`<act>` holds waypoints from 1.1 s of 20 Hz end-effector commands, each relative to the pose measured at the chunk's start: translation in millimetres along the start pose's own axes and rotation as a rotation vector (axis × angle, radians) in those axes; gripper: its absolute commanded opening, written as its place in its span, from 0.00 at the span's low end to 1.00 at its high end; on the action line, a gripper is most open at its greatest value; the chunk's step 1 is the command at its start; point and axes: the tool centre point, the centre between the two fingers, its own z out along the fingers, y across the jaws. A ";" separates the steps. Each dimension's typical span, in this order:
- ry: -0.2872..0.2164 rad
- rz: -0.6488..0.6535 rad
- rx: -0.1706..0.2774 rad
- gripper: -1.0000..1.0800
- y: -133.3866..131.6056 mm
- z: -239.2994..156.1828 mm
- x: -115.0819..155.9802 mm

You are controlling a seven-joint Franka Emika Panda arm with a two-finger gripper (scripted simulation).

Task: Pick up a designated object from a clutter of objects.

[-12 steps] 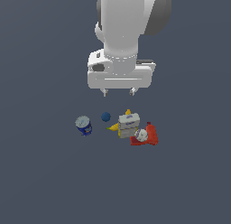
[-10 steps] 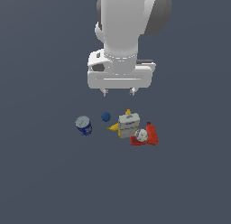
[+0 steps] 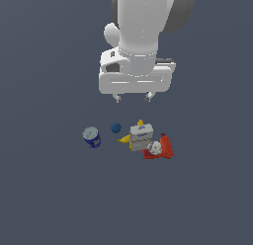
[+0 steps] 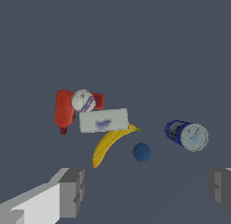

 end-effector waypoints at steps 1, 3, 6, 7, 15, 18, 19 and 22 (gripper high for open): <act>0.000 -0.002 -0.001 0.96 0.0 -0.4 0.0; -0.001 0.003 0.000 0.96 0.8 2.2 -0.1; 0.000 0.016 0.002 0.96 2.5 9.4 -0.2; 0.000 0.022 0.003 0.96 3.3 12.8 -0.3; 0.001 0.107 0.015 0.96 14.3 57.8 -4.8; 0.002 0.155 0.020 0.96 20.5 82.3 -9.5; 0.002 0.173 0.022 0.96 22.8 91.4 -11.7; 0.003 0.232 0.027 0.96 30.1 119.4 -19.9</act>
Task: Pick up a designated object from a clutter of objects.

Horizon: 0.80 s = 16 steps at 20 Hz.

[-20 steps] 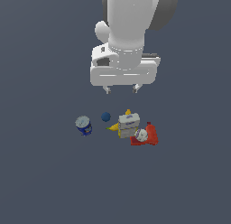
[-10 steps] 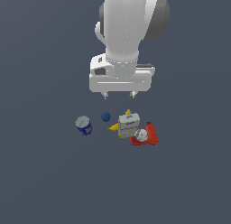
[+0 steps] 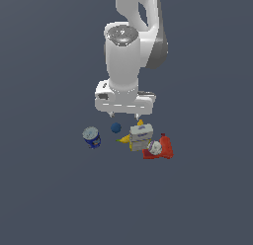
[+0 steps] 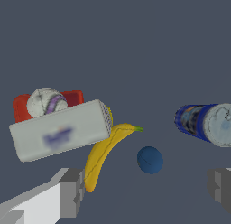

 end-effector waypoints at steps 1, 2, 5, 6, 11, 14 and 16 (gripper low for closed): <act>0.001 0.050 0.004 0.96 8.1 23.0 -6.3; 0.001 0.069 0.005 0.96 11.3 31.9 -9.2; 0.002 0.129 0.007 0.96 21.2 57.9 -19.2; 0.002 0.150 0.007 0.96 24.5 66.2 -23.0; 0.004 0.235 0.007 0.96 38.8 100.0 -41.3; 0.005 0.275 0.006 0.96 45.2 114.4 -50.8; 0.006 0.296 0.005 0.96 48.7 121.8 -56.1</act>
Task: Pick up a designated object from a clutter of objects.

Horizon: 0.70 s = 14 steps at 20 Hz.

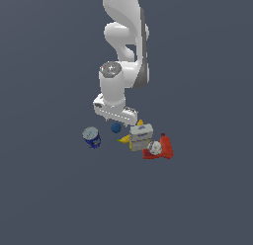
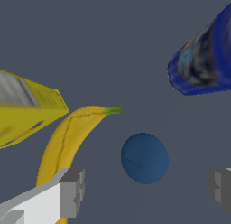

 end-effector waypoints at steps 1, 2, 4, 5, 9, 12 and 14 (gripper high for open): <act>0.002 0.027 -0.001 0.96 5.9 9.0 -5.2; 0.003 0.035 -0.001 0.96 7.8 11.6 -6.8; 0.003 0.047 -0.002 0.96 10.7 15.9 -9.5; 0.003 0.052 -0.002 0.96 11.8 17.4 -10.6; 0.004 0.060 -0.003 0.96 13.8 20.2 -12.4; 0.003 0.057 -0.003 0.96 13.2 20.4 -12.0; 0.003 0.057 -0.003 0.96 13.2 23.6 -12.2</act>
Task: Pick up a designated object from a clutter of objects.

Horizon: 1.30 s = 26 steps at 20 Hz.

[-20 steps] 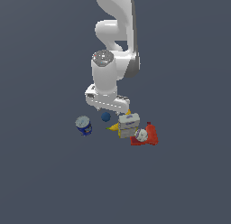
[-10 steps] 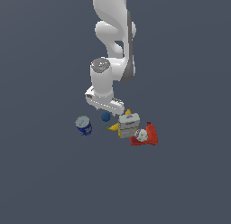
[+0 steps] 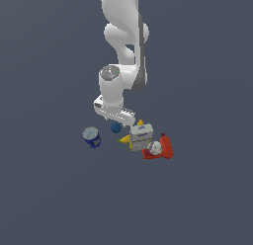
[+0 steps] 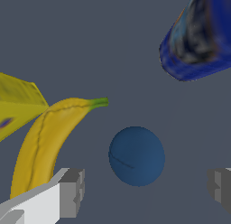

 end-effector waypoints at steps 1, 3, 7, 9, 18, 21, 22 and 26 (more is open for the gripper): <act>0.000 0.000 0.000 0.96 0.2 4.4 -0.3; 0.000 0.001 0.000 0.96 0.4 10.5 -0.6; 0.000 0.002 0.000 0.96 0.7 27.9 -1.2; 0.000 0.002 0.000 0.96 0.8 35.6 -1.3; 0.000 0.003 0.000 0.00 0.9 47.3 -1.3; 0.000 0.003 0.000 0.00 0.9 47.3 -1.3; 0.000 0.003 0.000 0.00 0.9 47.3 -1.3; 0.000 0.003 0.000 0.00 0.9 47.3 -1.3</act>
